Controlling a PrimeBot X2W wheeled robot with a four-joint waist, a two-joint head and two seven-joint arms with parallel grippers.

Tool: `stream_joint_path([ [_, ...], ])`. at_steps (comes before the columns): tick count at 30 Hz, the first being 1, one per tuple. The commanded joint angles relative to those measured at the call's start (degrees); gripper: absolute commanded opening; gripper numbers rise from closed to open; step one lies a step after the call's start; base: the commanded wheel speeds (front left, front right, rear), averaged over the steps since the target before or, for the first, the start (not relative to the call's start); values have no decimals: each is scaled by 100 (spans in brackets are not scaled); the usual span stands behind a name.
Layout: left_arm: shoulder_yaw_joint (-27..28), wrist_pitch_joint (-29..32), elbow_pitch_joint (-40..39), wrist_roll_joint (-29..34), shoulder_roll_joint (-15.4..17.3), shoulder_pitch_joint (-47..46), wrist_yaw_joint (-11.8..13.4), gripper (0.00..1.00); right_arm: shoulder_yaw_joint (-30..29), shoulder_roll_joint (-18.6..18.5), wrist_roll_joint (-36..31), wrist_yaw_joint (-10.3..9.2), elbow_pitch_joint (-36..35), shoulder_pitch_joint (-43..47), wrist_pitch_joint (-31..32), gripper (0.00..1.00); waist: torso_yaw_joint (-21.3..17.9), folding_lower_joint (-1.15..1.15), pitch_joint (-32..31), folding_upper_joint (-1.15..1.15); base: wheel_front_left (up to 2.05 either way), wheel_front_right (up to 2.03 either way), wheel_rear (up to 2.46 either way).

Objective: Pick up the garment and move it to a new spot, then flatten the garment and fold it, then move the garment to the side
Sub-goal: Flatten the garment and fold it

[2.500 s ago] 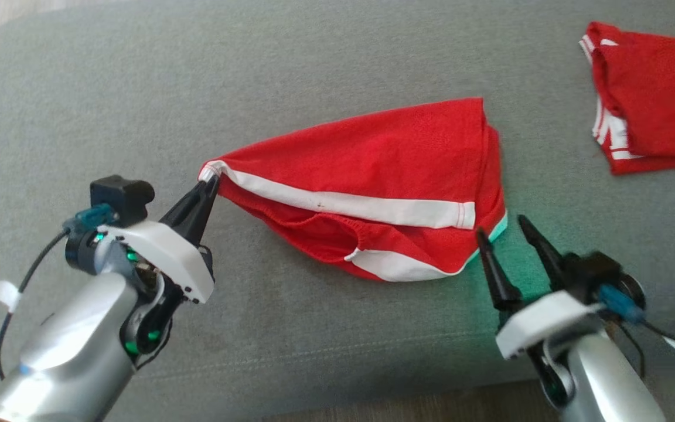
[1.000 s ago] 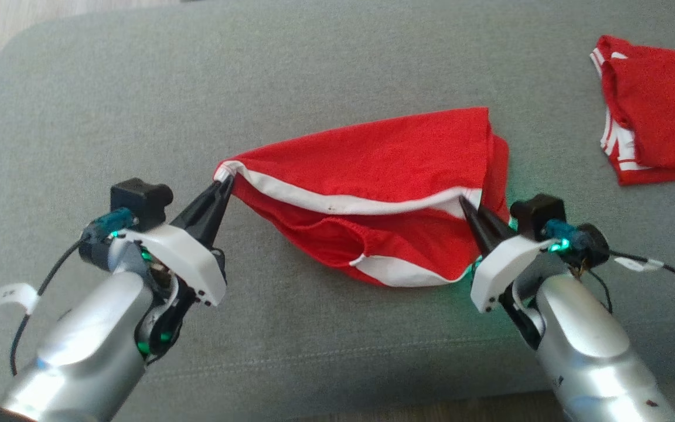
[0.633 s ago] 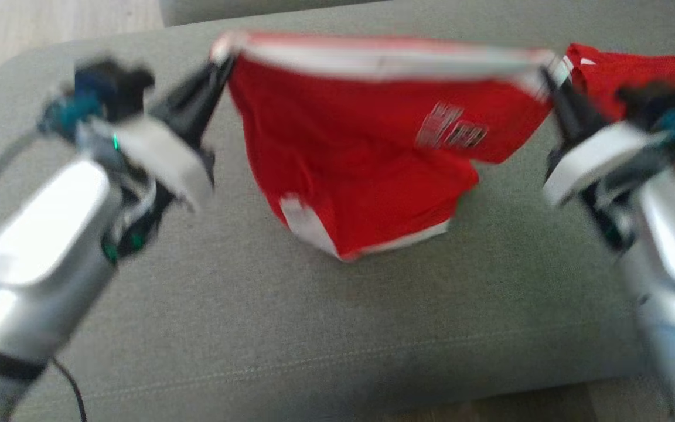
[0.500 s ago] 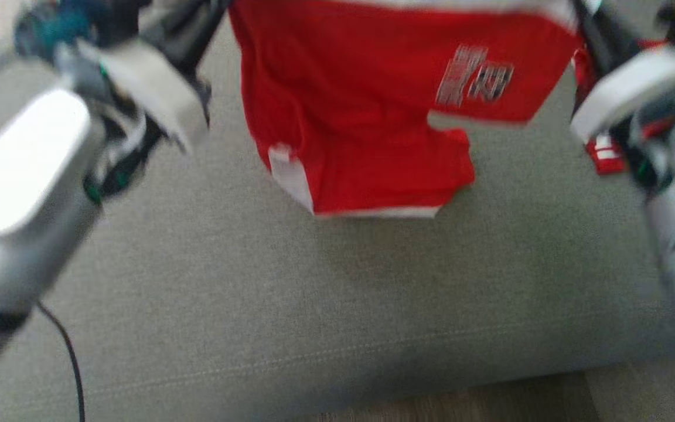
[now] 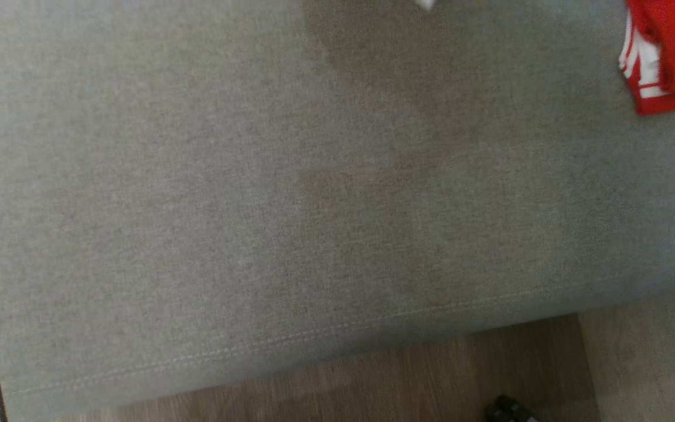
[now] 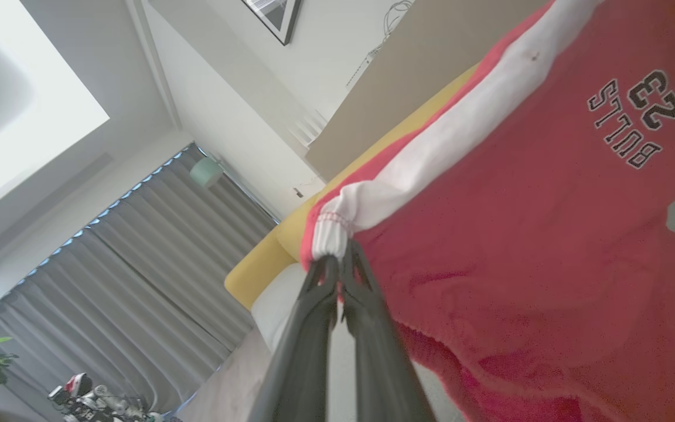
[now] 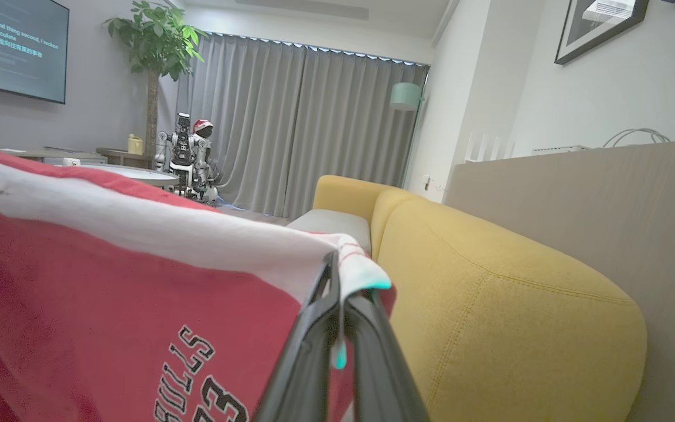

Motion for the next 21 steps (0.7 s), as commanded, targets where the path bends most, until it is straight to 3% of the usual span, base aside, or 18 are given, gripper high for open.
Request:
stream_joint_path([
  [1, 198, -36, -169, 150, 153, -351, 197, 0, -22, 20, -2, -2, -175, -173, -119, 0, 2, -1, 192, 0, 0, 0, 0],
  [4, 200, -42, -772, 456, 252, -184, 435, 0, -33, -68, 51, -2, -425, -22, -259, 0, 67, -1, 234, 0, 0, 0, 0],
  [8, 55, -44, -1601, 552, 510, 682, 460, 0, 14, -201, 234, -2, -1034, 809, -293, 0, 147, -1, 91, 0, 0, 0, 0],
  [16, -185, -45, -2811, 137, 900, 3155, 464, 0, 222, -535, 1078, -2, -2223, 3657, -67, 0, 194, -1, -561, 0, 0, 0, 0],
  [21, -390, -45, -3154, 34, 1138, 4573, 454, 0, 105, -513, 1500, -2, -2815, 5420, 385, 0, 103, -1, -1036, 0, 0, 0, 0],
])
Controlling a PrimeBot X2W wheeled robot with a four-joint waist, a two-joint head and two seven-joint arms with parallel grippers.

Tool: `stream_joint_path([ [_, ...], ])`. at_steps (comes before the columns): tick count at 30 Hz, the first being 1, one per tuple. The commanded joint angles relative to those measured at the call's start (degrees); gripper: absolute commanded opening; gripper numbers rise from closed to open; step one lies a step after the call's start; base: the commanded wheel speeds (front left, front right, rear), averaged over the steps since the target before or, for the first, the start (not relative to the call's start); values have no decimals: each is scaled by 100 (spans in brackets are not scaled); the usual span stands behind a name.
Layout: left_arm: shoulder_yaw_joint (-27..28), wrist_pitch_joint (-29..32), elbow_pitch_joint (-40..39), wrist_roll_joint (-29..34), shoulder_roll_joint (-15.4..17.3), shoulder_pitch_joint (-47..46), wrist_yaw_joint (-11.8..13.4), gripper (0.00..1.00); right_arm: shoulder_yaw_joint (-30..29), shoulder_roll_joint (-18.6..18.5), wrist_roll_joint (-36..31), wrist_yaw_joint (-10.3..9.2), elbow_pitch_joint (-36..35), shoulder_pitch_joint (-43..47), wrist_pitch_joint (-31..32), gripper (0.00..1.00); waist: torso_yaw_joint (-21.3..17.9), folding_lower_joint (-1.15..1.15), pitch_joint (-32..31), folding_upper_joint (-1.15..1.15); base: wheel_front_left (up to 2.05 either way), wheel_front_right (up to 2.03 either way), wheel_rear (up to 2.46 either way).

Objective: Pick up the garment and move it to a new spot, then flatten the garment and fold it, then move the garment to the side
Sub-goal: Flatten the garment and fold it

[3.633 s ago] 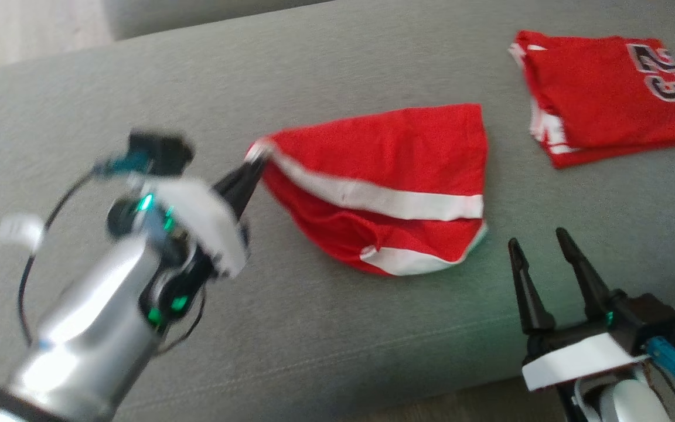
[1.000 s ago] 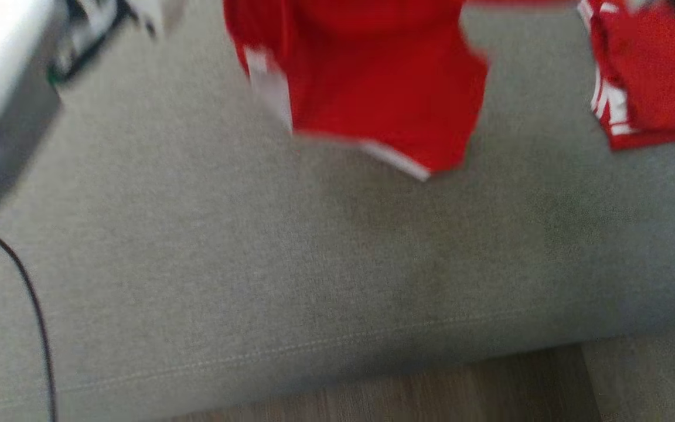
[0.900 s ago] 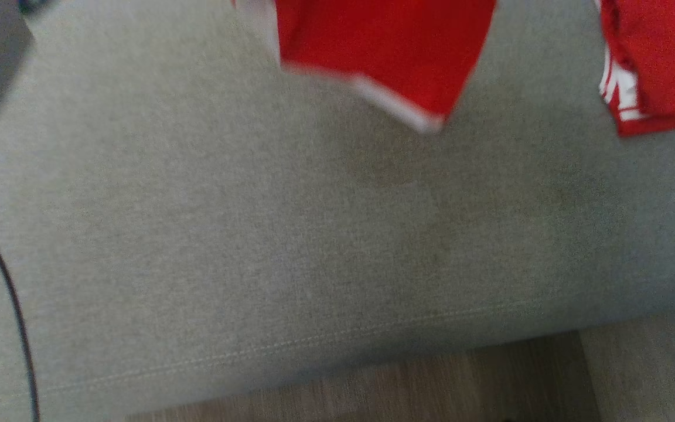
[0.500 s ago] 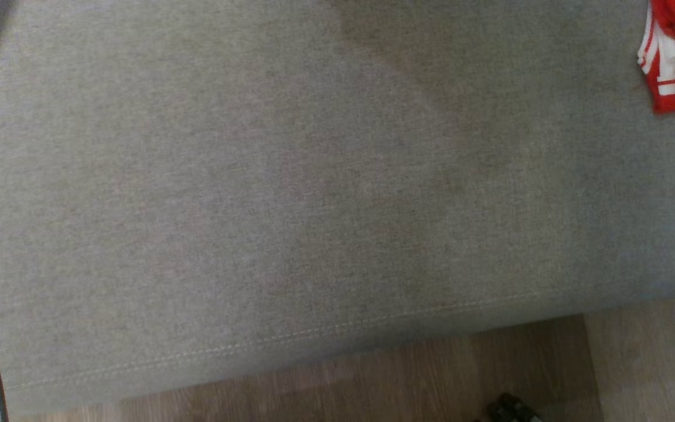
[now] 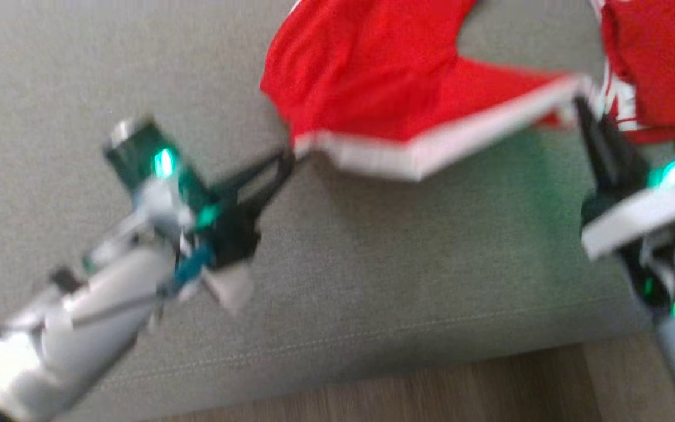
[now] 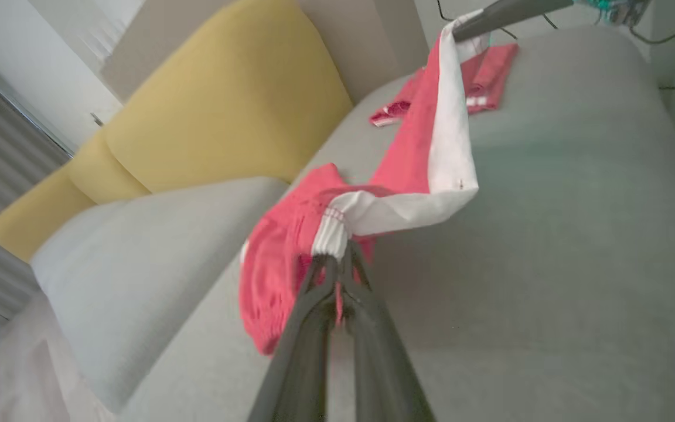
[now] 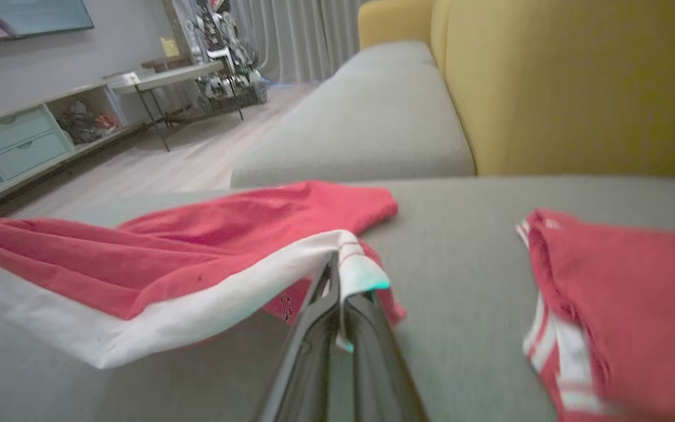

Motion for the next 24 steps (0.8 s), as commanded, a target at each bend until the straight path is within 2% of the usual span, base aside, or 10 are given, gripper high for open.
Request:
stream_joint_path([
  [1, 185, -20, -180, -20, 284, 132, 4, 0, -65, -85, 102, -2, -293, 357, 97, 0, -75, 0, -317, 0, 0, 0, 0],
  [5, 117, -20, -293, -153, 380, 1024, 25, 0, -171, -107, 113, -2, -527, 1286, 317, 0, -109, 0, -584, 0, 0, 0, 0],
  [14, -49, -20, -267, -3, 477, 1865, -29, 0, -593, -106, -49, -2, -927, 2171, 593, 0, 15, 0, -830, 0, 0, 0, 0],
  [20, 224, -20, -434, -330, 308, 2271, -4, 0, -649, -172, -62, -2, -1340, 2418, 923, 0, 127, 0, -915, 0, 0, 0, 0],
  [24, 590, -20, -586, -686, 29, 2457, -123, 0, -964, -175, -150, -2, -1379, 2361, 1069, 0, 281, 0, -912, 0, 0, 0, 0],
])
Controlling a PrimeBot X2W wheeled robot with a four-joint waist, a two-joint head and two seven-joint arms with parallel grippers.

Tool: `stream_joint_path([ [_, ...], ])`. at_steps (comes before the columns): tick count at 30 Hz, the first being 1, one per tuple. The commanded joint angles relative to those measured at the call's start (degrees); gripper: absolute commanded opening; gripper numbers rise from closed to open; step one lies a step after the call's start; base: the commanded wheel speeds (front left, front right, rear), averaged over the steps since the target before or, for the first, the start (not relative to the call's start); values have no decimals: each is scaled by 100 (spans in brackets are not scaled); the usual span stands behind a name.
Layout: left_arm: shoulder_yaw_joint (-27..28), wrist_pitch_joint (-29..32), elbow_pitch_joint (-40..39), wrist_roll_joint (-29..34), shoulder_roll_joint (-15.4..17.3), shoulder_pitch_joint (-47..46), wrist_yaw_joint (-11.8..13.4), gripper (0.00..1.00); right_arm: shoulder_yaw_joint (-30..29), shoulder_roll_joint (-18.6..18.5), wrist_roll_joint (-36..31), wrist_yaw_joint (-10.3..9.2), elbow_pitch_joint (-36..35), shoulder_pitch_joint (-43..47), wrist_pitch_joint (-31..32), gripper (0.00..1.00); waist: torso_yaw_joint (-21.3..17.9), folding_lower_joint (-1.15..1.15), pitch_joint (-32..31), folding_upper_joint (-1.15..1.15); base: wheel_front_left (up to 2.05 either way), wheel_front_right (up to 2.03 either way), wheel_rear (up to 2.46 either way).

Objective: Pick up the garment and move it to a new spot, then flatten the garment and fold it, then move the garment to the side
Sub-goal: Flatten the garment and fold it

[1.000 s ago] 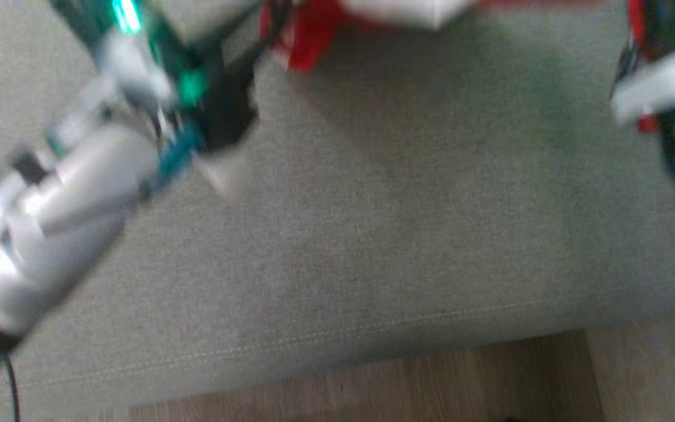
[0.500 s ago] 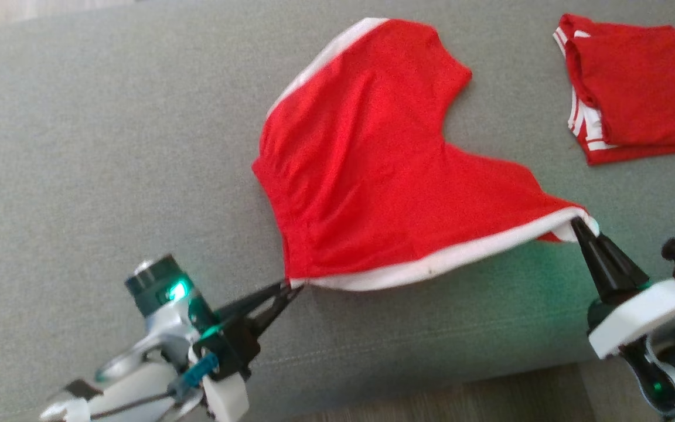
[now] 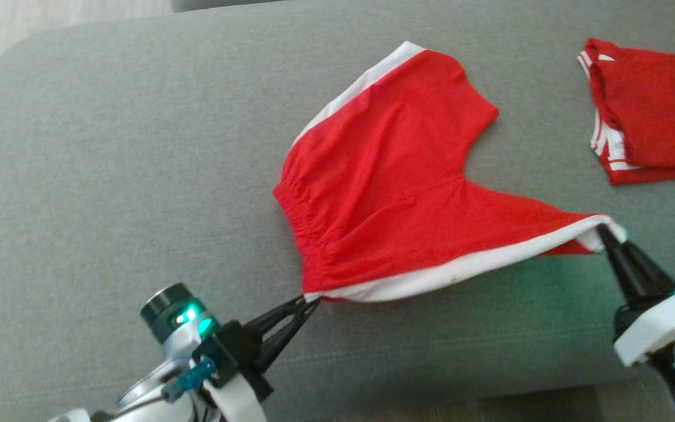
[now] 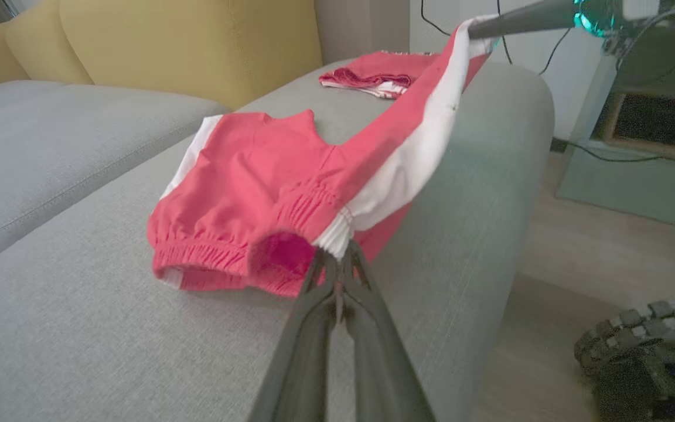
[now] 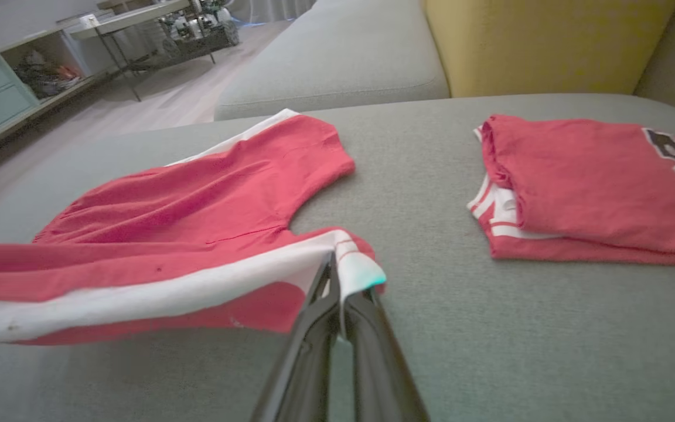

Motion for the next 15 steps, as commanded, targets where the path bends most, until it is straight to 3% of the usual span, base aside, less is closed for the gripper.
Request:
stream_joint_path([
  [1, 375, -28, -197, -81, 20, -167, -84, 0, -134, -149, -57, -2, -145, -155, 86, 0, 112, 0, -4, 0, 0, 0, 0],
  [5, 485, -28, -75, -112, -115, -121, -386, 0, -334, -176, -73, -2, -195, -135, 451, 0, 357, 0, -38, 0, 0, 0, 0],
  [10, 878, -28, -63, -358, -313, -25, -508, 0, -604, -172, -126, -2, -466, -51, 644, 0, 508, 0, -20, 0, 0, 0, 0],
  [15, 1394, -28, -234, -546, -403, -433, -665, 0, -760, -176, -43, -2, -837, -537, 762, 0, 444, 0, -131, 0, 0, 0, 0],
])
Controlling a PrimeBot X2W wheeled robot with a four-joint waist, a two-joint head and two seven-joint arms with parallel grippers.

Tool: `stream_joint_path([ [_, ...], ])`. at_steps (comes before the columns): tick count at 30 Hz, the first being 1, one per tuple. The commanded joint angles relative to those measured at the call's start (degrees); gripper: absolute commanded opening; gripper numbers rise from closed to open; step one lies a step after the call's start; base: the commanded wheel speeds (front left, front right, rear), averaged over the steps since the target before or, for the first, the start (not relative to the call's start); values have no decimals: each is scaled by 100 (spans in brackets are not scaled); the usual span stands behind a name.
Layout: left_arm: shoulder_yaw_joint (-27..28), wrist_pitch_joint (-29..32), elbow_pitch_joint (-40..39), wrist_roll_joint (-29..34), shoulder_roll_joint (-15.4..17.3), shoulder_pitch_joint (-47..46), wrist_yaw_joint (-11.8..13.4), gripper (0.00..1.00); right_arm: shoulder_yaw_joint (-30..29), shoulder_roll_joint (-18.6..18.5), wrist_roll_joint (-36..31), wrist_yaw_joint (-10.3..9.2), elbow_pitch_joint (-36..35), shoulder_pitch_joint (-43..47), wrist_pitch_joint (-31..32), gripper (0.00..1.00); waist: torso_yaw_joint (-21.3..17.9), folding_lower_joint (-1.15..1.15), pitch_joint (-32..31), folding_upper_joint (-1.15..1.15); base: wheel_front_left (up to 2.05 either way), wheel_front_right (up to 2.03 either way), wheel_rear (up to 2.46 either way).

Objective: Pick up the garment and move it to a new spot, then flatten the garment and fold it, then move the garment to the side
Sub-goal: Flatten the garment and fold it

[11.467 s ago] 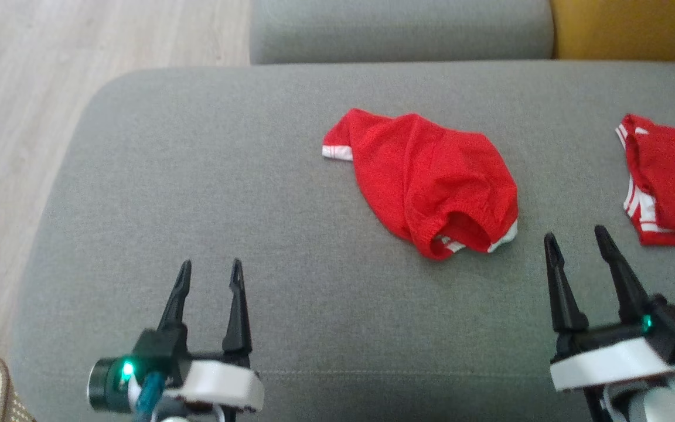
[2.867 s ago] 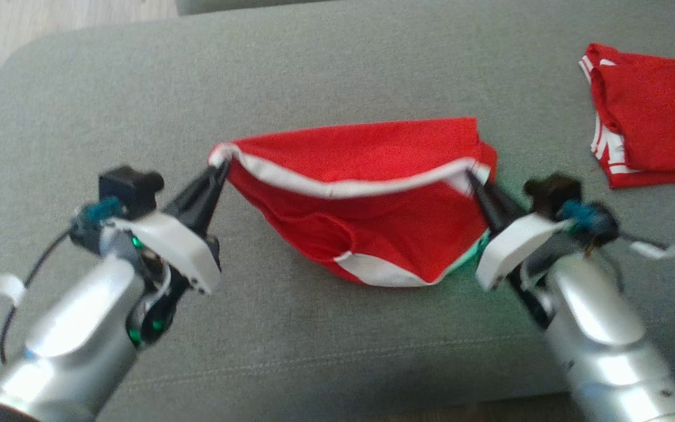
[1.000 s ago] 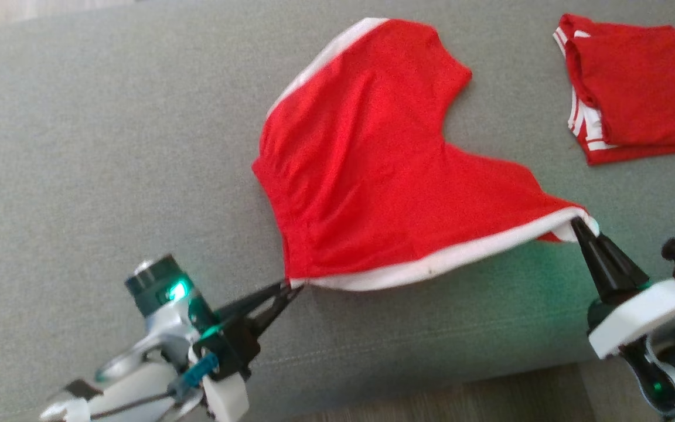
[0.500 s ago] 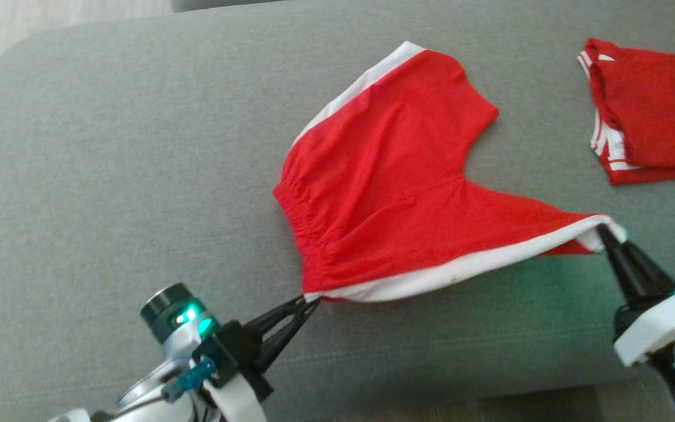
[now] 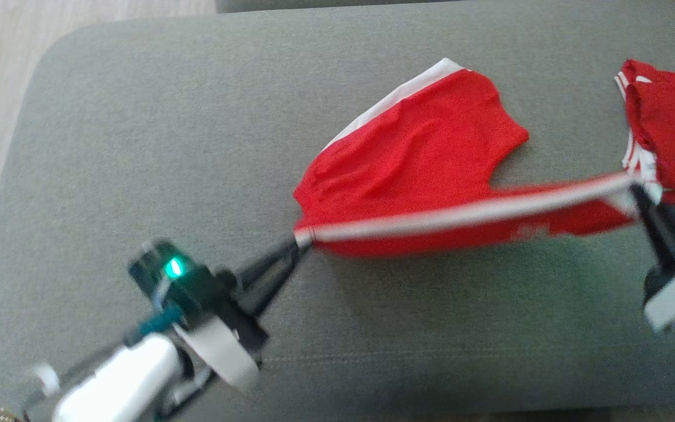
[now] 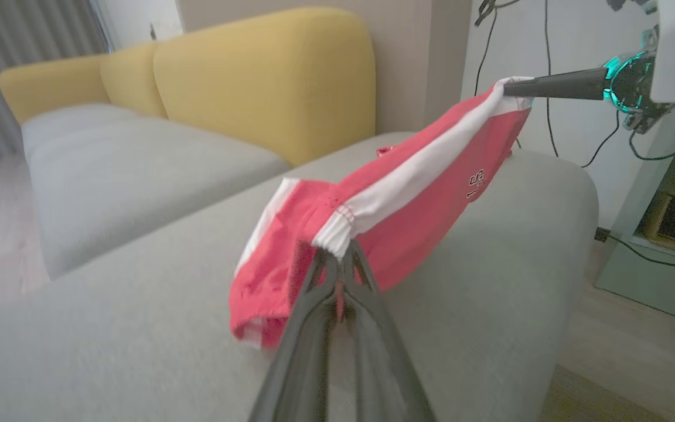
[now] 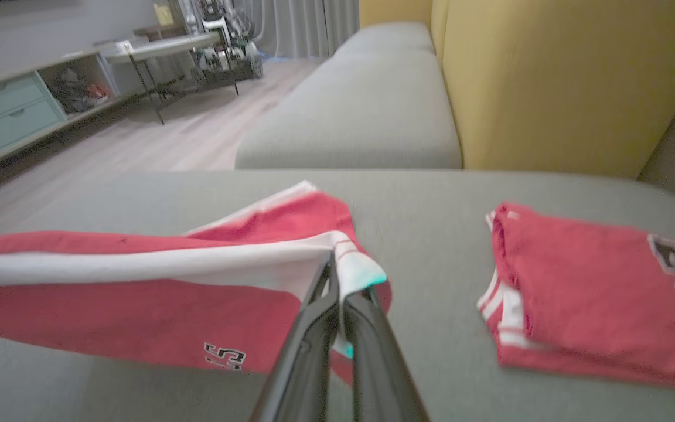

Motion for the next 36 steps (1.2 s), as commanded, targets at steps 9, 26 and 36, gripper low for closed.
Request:
stream_joint_path([
  [9, 616, 445, -434, -479, 484, -2740, -131, 0, 137, -1191, 59, -2, -595, -2493, 560, 0, -423, 0, -114, 0, 0, 0, 0],
  [26, -1405, 125, 3003, 271, 216, -7964, -53, 0, 1701, -541, -209, -2, 3163, -7551, -1280, 0, -1119, 0, 2067, 0, 0, 0, 0],
  [36, -1688, -26, 2606, 1612, 234, -7911, 545, 0, 2125, -544, -118, -2, 3608, -7620, -2414, 0, -998, 0, 2478, 0, 0, 0, 0],
])
